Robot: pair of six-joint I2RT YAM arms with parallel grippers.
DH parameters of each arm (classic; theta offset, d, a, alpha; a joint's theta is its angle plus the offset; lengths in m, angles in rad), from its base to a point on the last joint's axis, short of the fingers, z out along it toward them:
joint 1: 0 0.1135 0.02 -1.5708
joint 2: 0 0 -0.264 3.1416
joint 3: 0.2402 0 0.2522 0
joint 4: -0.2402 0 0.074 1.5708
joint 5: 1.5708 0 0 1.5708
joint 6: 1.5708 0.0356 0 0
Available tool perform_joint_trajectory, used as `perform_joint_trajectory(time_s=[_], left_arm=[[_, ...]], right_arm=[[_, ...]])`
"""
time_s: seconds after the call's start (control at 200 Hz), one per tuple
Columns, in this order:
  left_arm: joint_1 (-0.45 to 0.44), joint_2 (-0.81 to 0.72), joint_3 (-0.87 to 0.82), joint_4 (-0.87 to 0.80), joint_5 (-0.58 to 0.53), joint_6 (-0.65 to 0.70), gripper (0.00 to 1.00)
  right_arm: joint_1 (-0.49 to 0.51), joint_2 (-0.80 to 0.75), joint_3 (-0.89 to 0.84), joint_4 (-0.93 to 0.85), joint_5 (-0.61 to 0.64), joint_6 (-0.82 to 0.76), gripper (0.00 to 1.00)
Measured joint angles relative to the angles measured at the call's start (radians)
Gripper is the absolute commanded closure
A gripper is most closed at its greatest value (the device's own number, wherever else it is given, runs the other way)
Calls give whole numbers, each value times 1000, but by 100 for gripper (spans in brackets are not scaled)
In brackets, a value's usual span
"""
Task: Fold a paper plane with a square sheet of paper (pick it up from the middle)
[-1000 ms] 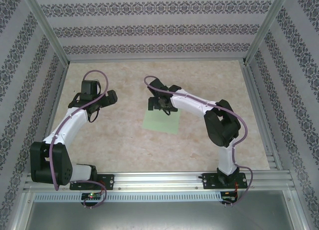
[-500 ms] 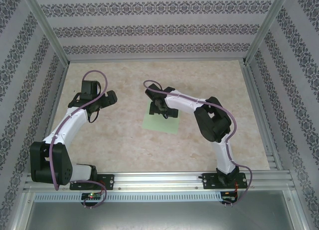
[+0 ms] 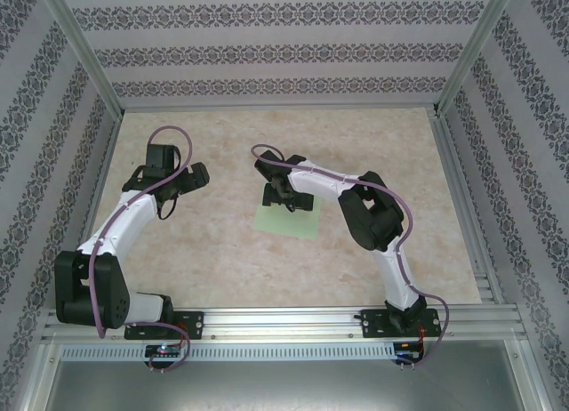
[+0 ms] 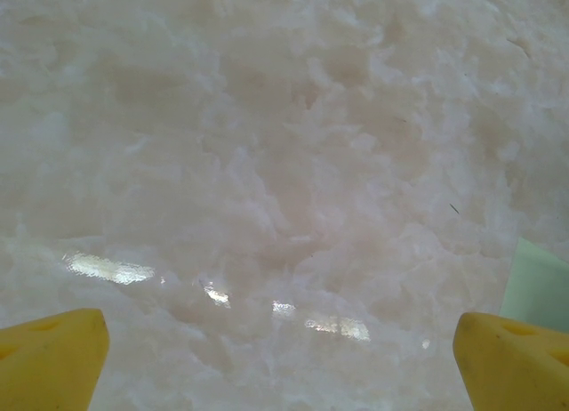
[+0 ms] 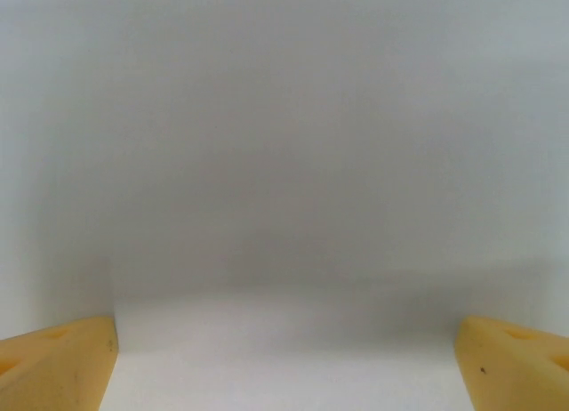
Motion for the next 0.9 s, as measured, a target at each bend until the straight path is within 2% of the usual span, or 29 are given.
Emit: perform_joint_trajectory(time_s=[0.48, 0.899], left_arm=[[0, 16, 1, -9, 0, 0, 0], [0, 16, 2, -14, 0, 0, 0]], right_arm=[[0, -2, -16, 16, -4, 11, 6], [-1, -21, -47, 43, 4, 14, 18]])
